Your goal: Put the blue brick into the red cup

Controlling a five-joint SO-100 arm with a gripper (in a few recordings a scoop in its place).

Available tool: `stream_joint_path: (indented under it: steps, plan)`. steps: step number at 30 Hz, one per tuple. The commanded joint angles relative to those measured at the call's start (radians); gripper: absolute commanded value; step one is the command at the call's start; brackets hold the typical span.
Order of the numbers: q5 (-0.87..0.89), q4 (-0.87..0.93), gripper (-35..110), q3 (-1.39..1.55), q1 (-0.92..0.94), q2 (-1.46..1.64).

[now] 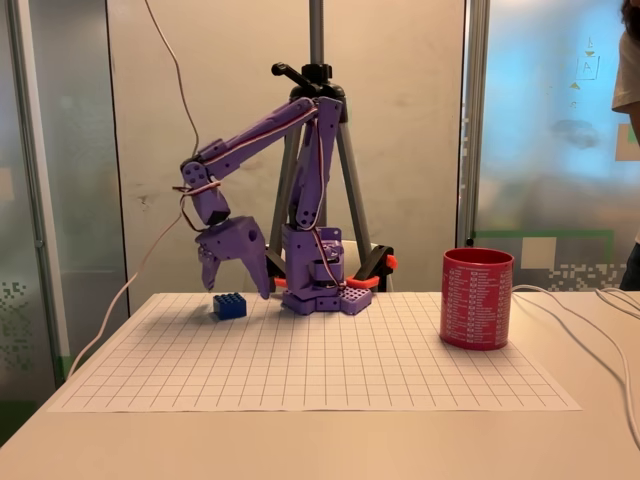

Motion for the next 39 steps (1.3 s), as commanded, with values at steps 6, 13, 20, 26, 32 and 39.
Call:
stream_joint_path:
  steps: [6, 13, 20, 26, 32, 39]
  plan:
    - [0.021, -0.175, 3, 0.078, 0.020, 0.061]
    - [0.043, -0.209, 0, 0.097, 0.037, 0.095]
    - [-0.081, -0.100, 0, -0.072, 0.143, 0.137]
    - [-0.143, -0.009, 0, -0.282, 0.040, 0.288]
    - [-0.176, 0.104, 0, -0.595, -0.339, 0.402]
    - [-0.219, 0.106, 0, -0.801, -0.920, 0.440]
